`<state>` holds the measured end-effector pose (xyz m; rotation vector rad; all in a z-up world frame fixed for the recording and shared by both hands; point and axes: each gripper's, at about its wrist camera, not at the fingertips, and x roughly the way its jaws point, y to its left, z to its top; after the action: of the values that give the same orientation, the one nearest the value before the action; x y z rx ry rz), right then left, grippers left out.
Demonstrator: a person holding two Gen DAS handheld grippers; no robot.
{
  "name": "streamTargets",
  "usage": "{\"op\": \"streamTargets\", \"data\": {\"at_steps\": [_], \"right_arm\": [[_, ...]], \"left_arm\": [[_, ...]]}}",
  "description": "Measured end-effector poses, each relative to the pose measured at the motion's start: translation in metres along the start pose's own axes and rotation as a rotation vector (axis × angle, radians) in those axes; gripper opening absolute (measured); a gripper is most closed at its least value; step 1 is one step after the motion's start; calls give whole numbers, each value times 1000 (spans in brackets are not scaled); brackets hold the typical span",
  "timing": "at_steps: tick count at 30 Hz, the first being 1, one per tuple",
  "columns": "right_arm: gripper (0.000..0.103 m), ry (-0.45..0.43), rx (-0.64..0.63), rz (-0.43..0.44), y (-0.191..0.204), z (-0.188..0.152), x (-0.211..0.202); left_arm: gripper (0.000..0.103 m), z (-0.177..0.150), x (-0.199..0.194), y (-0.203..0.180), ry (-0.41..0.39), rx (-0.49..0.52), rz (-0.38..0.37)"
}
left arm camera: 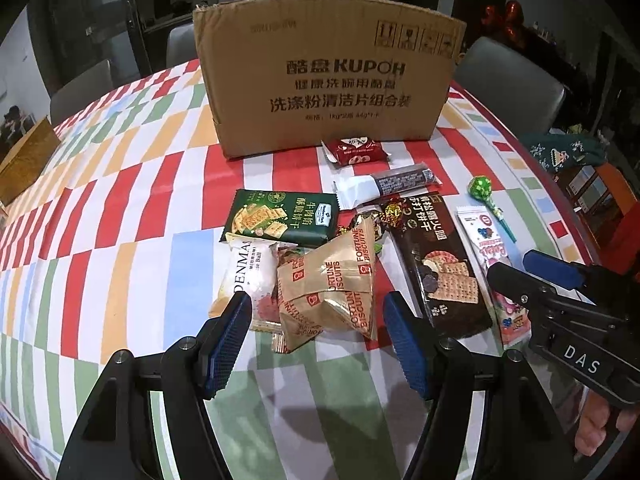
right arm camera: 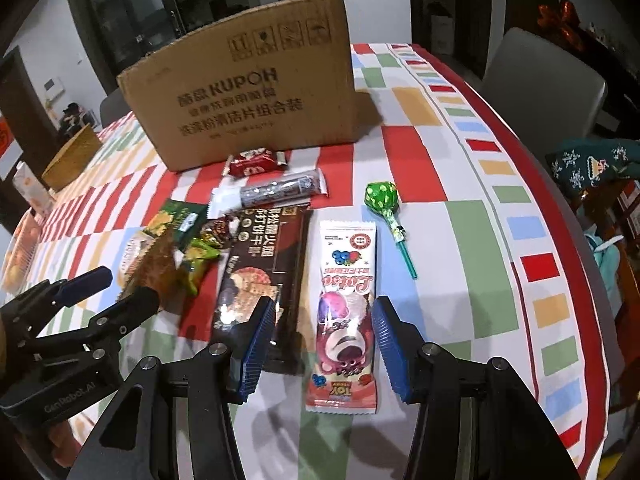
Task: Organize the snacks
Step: 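Grasp the Fortune Biscuits bag with the left tool while the right tool grasps the pink Lotso candy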
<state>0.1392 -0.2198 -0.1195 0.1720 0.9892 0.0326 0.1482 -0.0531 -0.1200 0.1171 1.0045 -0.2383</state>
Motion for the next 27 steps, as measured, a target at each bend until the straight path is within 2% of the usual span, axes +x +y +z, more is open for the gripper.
{"op": "streamTargets", "data": {"at_steps": [4,11,13,15,17,19,24,27], "right_arm": [[52,16,1,-9,-3,1,10],[51,21,-4,-20,-3,4,21],[51,14,-13,-33,-2,6,21],[51,10,-20,-40,-1,8,23],[50,9,-16,-37,-3,9,25],[41,19,-16,-49,-4,10,28],[33,17,-36,-58,-4,9,32],[27,12,-26,-35,-5,8,30]], "left_arm": [[67,4,7,-1,5,10,16],[60,8,14,-1,7,3,4],[56,10,15,-2,3,6,6],[48,11,15,-2,3,5,1],[47,11,16,-2,4,2,-8],[46,10,15,-2,5,2,-13],[40,8,14,-3,5,0,-26],[38,7,9,-4,-4,8,-26]]}}
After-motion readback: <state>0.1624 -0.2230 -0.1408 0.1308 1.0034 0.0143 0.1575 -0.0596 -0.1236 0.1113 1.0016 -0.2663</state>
